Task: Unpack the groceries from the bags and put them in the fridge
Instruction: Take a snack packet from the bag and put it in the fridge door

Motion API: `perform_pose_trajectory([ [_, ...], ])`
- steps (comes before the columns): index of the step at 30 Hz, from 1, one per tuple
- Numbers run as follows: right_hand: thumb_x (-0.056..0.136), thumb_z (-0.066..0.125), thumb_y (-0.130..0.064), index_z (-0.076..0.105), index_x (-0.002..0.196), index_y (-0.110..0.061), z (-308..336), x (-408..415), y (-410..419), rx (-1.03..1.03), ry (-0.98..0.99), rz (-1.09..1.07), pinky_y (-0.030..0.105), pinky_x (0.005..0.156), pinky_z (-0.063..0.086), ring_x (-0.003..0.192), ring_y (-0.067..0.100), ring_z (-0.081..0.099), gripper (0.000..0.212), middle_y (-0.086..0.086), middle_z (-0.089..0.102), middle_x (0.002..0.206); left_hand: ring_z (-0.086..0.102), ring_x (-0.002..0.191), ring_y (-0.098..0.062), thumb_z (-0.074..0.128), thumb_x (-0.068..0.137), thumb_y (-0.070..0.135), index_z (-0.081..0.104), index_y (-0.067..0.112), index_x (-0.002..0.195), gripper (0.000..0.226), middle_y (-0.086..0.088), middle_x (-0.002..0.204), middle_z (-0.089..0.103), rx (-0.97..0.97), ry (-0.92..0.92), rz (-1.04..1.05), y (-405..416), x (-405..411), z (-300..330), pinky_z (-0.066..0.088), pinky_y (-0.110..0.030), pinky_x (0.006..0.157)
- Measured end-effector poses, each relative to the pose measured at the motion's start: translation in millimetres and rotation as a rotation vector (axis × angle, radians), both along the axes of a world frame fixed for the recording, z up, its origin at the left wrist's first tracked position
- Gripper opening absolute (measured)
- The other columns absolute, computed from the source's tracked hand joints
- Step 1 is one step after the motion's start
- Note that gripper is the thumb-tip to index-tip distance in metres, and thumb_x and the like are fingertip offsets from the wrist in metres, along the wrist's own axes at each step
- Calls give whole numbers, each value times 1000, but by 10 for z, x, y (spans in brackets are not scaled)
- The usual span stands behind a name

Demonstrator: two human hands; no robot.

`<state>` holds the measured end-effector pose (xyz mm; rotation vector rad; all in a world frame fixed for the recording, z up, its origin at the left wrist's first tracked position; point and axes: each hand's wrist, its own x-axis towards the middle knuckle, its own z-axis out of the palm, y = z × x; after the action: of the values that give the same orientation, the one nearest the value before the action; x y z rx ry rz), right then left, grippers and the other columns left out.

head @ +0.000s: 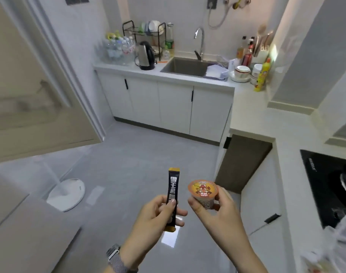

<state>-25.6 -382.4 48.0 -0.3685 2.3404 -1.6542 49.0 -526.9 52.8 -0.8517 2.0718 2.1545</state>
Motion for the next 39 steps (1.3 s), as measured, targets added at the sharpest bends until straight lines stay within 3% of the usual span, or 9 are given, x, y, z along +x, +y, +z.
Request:
perform_pose_trajectory([
  [6,74,76,-43,62,90,-35,104,632,-1355,-45,-25,228,10,68,46,85,0,59,22,-12,65,95,70,67,-17,47,98,23,58,9,101,19,-2,85,76,-72,34,231,-1168,1001,151,51,-22,59],
  [10,76,77,-32,66,89,-32,238,1001,-2163,-126,-43,378,8,65,47,77,-5,60,17,-8,69,90,71,65,-17,47,97,22,58,8,100,18,-2,83,76,-118,84,375,-1873,1538,268,51,-21,56],
  [14,65,73,-49,67,92,-32,551,1223,-2740,-182,-76,455,8,66,47,80,-7,62,33,-10,71,87,69,60,-19,48,96,20,59,8,101,17,-5,80,76,-130,178,505,-2387,1862,513,50,-21,51],
  [18,53,64,-64,68,94,-34,815,1201,-3209,-174,-45,509,19,71,52,74,0,63,51,-17,71,86,69,60,-17,49,95,24,61,10,99,19,-4,79,76,-176,262,546,-2817,1868,698,51,-20,55],
  [24,61,76,-51,70,90,-34,1113,874,-3690,-213,38,536,26,73,52,78,10,65,34,-12,72,88,68,57,-17,50,93,28,61,11,94,21,-6,74,75,-168,329,561,-3275,1657,889,53,-23,59],
  [26,65,82,-46,70,92,-39,1217,725,-3873,-249,58,571,22,70,50,73,6,63,31,-8,72,87,67,56,-18,52,88,32,60,11,93,23,-7,73,74,-193,339,531,-3452,1541,995,54,-27,61],
  [29,62,72,-38,70,93,-41,1444,501,-4200,-300,82,618,14,65,49,70,3,62,31,-6,73,85,67,55,-19,53,80,39,59,12,97,33,-8,73,74,-199,370,513,-3769,1331,1227,55,-31,63],
  [33,62,73,-35,70,94,-42,1809,325,-4619,-337,152,680,18,68,52,74,3,65,33,-6,74,87,65,50,-21,54,75,38,60,9,101,40,-11,71,74,-164,411,508,-4139,1095,1541,53,-25,53],
  [39,49,69,-57,67,95,-49,2221,273,-4945,-355,273,673,10,63,48,69,0,64,47,-12,74,86,61,46,-22,56,72,35,61,1,96,42,-15,67,72,-184,525,454,-4444,983,1851,52,-25,49],
])
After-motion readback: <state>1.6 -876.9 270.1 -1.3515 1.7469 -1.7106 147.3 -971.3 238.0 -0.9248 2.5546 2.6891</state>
